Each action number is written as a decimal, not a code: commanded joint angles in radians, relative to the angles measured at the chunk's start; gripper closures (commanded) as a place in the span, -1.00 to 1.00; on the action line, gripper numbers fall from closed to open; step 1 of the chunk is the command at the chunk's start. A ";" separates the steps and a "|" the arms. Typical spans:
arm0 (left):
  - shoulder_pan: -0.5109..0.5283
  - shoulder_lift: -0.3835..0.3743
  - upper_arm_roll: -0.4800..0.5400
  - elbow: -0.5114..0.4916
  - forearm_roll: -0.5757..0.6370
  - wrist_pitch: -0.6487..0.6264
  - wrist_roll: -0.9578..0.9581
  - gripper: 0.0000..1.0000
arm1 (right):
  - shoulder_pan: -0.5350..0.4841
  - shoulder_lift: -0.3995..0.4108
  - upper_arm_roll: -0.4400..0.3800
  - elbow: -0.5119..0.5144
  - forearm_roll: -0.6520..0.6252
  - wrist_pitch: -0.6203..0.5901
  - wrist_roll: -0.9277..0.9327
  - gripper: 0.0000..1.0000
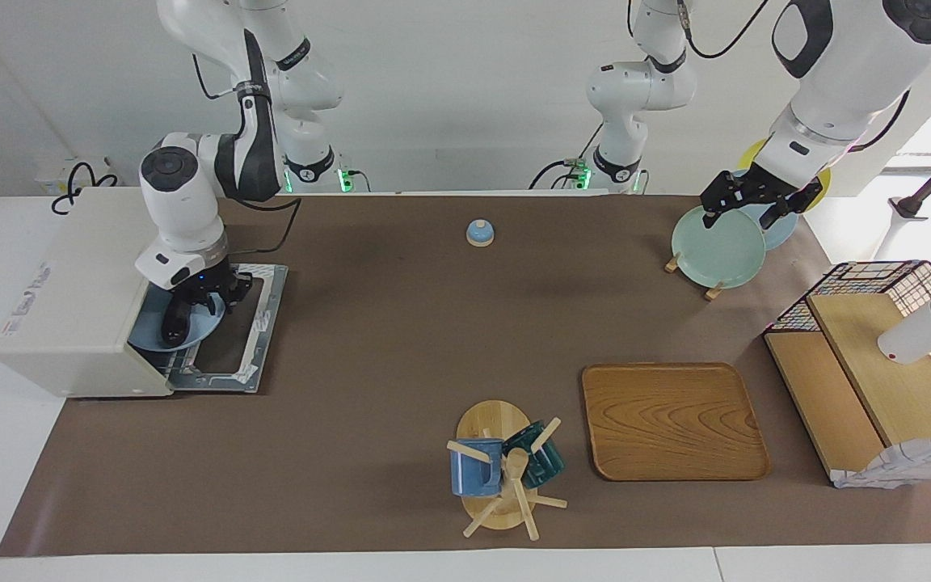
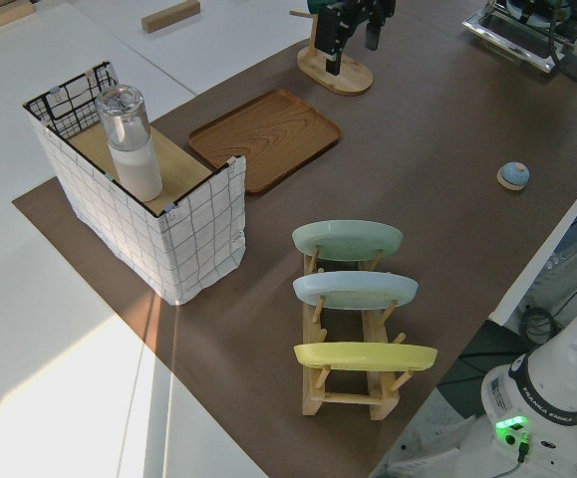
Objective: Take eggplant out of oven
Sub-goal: 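Grasp the light blue plate inside the oven with the right gripper, then pull the plate with the eggplant out of the oven, right gripper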
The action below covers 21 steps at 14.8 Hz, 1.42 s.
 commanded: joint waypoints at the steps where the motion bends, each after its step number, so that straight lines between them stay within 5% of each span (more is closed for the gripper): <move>1: 0.008 -0.023 -0.008 -0.031 0.017 0.023 -0.004 -1.00 | 0.013 -0.014 0.014 -0.007 -0.015 -0.009 0.015 1.00; 6: 0.009 -0.023 -0.008 -0.031 0.017 0.023 -0.001 -1.00 | 0.077 0.032 0.019 0.174 -0.012 -0.230 0.024 1.00; 11: 0.009 -0.025 -0.008 -0.031 0.017 0.023 -0.001 -1.00 | 0.302 0.077 0.019 0.366 -0.015 -0.445 0.228 1.00; 18: 0.011 -0.023 -0.008 -0.032 0.015 0.052 -0.001 -1.00 | 0.657 0.124 0.020 0.453 0.032 -0.420 0.586 1.00; 21: 0.014 -0.023 -0.008 -0.032 0.015 0.055 -0.001 -1.00 | 0.758 0.240 0.020 0.597 0.080 -0.428 0.694 1.00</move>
